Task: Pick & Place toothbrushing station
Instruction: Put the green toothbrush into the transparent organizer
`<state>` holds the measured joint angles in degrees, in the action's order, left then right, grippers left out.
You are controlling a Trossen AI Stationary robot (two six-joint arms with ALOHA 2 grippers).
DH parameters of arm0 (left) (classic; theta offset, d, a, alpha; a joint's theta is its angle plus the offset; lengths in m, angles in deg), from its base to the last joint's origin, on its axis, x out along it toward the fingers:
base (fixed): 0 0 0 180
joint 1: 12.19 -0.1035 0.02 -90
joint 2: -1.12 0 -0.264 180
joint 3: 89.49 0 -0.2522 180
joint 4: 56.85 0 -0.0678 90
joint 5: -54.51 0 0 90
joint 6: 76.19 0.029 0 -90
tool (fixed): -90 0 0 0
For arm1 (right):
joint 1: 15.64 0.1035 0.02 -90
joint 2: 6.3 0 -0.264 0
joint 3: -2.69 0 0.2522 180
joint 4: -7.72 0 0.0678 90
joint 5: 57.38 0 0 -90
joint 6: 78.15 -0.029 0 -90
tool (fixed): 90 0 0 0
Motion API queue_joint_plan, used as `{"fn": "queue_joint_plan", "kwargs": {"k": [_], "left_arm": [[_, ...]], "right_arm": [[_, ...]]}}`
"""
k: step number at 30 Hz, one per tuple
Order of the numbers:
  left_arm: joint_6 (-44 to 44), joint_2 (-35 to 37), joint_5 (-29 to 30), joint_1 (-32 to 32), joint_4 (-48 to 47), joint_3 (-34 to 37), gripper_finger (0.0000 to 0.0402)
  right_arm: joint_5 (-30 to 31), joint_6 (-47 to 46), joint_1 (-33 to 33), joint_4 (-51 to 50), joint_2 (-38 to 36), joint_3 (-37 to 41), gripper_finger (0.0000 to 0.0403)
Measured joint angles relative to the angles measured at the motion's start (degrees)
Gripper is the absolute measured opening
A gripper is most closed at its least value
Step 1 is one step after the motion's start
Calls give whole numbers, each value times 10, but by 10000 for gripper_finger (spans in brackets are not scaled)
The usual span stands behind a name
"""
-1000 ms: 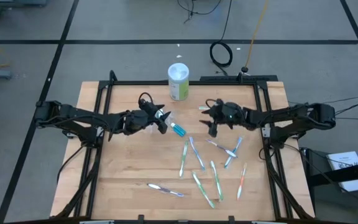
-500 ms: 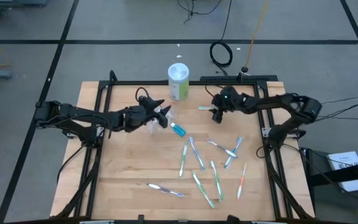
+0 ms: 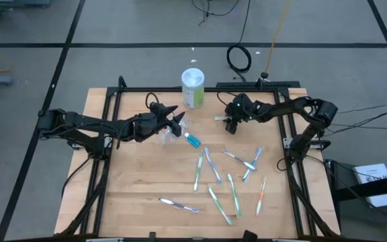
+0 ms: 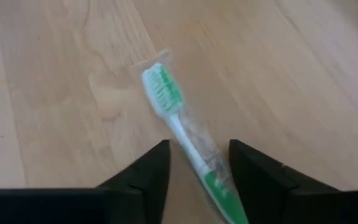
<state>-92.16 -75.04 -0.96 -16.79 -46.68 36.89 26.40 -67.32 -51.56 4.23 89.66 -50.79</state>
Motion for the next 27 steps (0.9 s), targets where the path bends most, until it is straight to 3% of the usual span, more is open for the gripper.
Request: {"fn": "queue_joint_plan", "kwargs": {"k": [9,14,20,27], "left_arm": [[20,0,0,0,0,0,223],[41,0,0,1,-2,0,223],[68,0,-1,1,-1,0,223],[94,2,-6,2,8,0,223]], "right_arm": [[1,10,0,-2,-3,1,13],[43,-52,23,18,-24,4,15],[36,-135,92,96,-67,3,6],[54,-191,197,330,-57,2,2]]}}
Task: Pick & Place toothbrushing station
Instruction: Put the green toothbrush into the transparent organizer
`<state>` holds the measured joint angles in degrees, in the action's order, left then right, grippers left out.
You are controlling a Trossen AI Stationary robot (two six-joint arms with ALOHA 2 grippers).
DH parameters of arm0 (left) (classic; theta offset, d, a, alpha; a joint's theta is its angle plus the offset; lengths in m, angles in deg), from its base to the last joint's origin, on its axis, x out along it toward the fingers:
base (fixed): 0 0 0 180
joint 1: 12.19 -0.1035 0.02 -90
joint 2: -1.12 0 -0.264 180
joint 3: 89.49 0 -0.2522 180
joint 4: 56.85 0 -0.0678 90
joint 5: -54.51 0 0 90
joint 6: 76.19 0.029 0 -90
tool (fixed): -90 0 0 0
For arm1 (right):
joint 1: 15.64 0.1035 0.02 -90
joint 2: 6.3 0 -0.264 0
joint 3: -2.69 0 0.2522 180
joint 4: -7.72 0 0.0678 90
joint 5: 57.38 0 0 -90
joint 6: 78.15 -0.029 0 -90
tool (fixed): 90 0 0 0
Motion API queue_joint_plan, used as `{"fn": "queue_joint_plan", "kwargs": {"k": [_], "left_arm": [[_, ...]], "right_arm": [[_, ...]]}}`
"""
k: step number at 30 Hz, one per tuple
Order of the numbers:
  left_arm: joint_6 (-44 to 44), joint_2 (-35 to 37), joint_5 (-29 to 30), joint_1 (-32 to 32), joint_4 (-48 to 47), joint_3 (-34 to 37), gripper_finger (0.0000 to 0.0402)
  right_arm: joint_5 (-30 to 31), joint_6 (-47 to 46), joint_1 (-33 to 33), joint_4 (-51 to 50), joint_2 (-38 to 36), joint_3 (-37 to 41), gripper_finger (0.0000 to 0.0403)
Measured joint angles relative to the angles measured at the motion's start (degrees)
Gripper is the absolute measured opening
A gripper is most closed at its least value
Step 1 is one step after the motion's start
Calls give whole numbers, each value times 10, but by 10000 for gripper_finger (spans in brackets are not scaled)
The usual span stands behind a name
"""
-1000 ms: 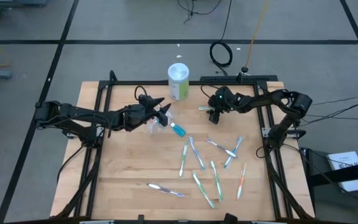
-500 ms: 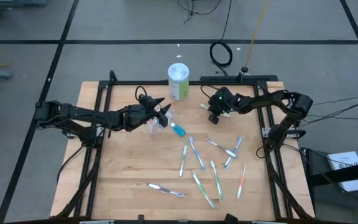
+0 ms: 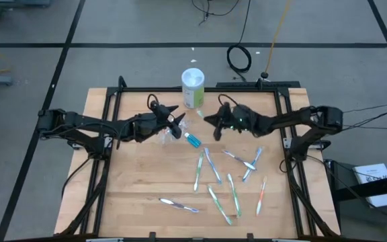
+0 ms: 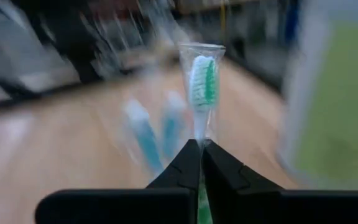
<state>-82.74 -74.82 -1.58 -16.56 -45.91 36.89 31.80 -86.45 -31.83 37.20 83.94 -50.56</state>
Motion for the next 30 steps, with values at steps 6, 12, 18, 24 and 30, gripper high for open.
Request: {"fn": "queue_joint_plan", "kwargs": {"k": [6,12,18,24,30], "left_arm": [[44,52,11,17,3,0,223],[91,134,52,51,-32,0,223],[89,169,71,65,-53,0,223],[88,162,72,67,-69,0,223],[59,160,72,68,-110,0,223]], "right_arm": [[72,26,68,236,74,-14,2],[99,71,63,289,162,-113,2],[98,84,34,236,245,-254,2],[98,36,14,167,304,-323,1],[119,19,15,129,317,-309,1]]}}
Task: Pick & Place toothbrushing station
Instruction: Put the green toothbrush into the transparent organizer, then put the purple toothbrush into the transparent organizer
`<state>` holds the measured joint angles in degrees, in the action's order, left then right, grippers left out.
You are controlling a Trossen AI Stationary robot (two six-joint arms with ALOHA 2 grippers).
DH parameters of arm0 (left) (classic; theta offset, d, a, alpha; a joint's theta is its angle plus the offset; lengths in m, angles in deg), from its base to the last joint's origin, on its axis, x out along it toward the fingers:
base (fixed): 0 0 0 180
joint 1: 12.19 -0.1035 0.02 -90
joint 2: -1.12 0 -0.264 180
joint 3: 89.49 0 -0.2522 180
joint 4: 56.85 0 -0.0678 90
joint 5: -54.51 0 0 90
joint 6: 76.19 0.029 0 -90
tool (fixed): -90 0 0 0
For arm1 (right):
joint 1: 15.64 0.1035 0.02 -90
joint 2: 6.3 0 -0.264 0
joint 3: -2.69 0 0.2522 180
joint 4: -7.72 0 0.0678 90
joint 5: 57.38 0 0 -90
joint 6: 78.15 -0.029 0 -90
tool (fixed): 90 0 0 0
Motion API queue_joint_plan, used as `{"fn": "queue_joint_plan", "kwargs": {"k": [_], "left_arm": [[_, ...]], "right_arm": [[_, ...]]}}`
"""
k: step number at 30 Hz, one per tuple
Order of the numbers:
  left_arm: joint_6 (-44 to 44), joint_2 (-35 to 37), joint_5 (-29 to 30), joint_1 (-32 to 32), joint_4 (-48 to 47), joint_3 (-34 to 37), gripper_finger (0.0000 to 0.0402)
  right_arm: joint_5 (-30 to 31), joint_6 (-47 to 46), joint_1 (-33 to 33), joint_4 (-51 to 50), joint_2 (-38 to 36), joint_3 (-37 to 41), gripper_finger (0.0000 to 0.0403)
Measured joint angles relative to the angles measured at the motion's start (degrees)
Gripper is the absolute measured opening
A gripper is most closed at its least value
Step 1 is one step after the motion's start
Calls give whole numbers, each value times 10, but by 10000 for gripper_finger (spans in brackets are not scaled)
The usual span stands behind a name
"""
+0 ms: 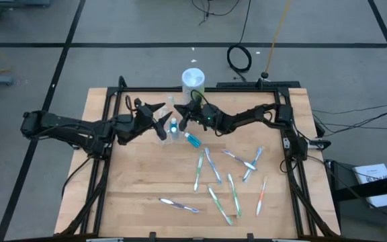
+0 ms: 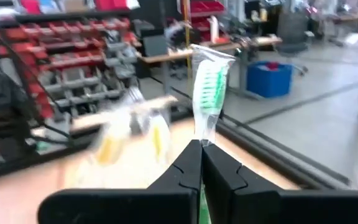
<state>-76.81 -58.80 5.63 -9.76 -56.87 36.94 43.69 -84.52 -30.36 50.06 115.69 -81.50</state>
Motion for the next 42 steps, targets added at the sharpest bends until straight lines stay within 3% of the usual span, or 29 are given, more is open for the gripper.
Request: {"fn": "queue_joint_plan", "kwargs": {"k": [9,15,20,26,31,37,40,42], "left_arm": [[-45,-1,-3,16,-35,0,223],[-63,0,-13,53,-52,0,223],[-111,-1,-79,85,-86,0,223],[-148,-8,-226,124,-140,0,223],[-157,-52,-251,170,-113,-1,223],[-223,-165,-256,217,-61,0,223],[-237,-222,-309,221,2,-3,223],[-254,-257,-358,220,-3,-24,223]], "right_arm": [[12,34,19,-8,-17,37,2],[14,41,17,-88,-45,38,34],[11,59,18,-161,-75,38,81],[12,102,25,-341,-146,38,130],[9,110,32,-488,-207,38,151],[10,138,40,-600,-274,38,153],[10,126,40,-633,-306,38,148],[9,113,40,-659,-325,38,145]]}}
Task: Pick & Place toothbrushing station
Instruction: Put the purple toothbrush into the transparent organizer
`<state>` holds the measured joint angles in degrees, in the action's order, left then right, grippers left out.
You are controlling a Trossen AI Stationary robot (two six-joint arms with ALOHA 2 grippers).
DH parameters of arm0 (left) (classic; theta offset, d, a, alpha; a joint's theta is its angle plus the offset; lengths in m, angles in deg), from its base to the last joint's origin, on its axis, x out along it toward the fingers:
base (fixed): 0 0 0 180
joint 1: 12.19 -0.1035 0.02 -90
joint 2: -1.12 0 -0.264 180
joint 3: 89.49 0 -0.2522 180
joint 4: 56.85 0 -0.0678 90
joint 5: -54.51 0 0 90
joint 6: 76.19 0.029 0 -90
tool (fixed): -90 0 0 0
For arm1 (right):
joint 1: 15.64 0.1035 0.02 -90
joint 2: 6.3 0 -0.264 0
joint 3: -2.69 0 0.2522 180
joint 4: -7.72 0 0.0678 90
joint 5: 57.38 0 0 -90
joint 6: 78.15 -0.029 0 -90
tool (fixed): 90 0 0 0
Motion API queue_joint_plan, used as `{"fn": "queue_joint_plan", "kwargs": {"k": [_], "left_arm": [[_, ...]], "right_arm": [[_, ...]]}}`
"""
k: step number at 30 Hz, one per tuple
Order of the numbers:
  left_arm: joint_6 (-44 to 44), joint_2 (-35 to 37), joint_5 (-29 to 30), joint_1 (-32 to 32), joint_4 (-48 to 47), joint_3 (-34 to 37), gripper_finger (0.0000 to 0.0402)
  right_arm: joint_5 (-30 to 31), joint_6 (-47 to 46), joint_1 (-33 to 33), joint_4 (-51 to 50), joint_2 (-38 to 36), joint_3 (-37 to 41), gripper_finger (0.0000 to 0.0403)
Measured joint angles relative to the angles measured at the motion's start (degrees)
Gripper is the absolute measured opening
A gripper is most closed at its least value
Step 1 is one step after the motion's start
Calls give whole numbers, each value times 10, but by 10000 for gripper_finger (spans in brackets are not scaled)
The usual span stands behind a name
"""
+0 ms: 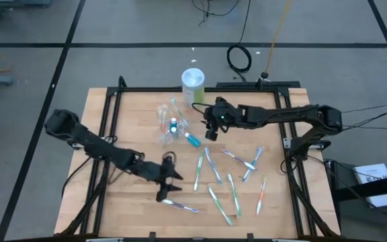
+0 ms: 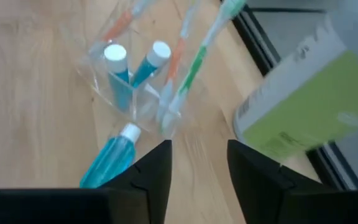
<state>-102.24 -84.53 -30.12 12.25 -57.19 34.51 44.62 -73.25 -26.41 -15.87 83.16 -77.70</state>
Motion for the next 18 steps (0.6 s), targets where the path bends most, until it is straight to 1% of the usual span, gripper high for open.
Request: {"fn": "queue_joint_plan", "kwargs": {"k": [2,4,7,9,12,16,18], "left_arm": [[0,-36,-18,0,-40,-40,223],[10,-71,-27,2,-103,-87,223],[35,-125,-43,6,-189,-157,223],[45,-156,-45,10,-227,-198,223],[49,-195,-64,16,-261,-244,223],[67,-231,-79,23,-260,-285,223],[68,-245,-79,26,-255,-294,223]], "right_arm": [[0,-20,0,-6,-9,0,142],[-1,-38,0,-27,-18,0,139],[-1,-44,4,-47,-20,-1,135],[-1,-44,10,-70,-19,0,133],[-1,-44,19,-66,-17,3,130],[-1,-43,31,-61,-17,25,130],[-1,-46,34,-51,-19,39,130]]}}
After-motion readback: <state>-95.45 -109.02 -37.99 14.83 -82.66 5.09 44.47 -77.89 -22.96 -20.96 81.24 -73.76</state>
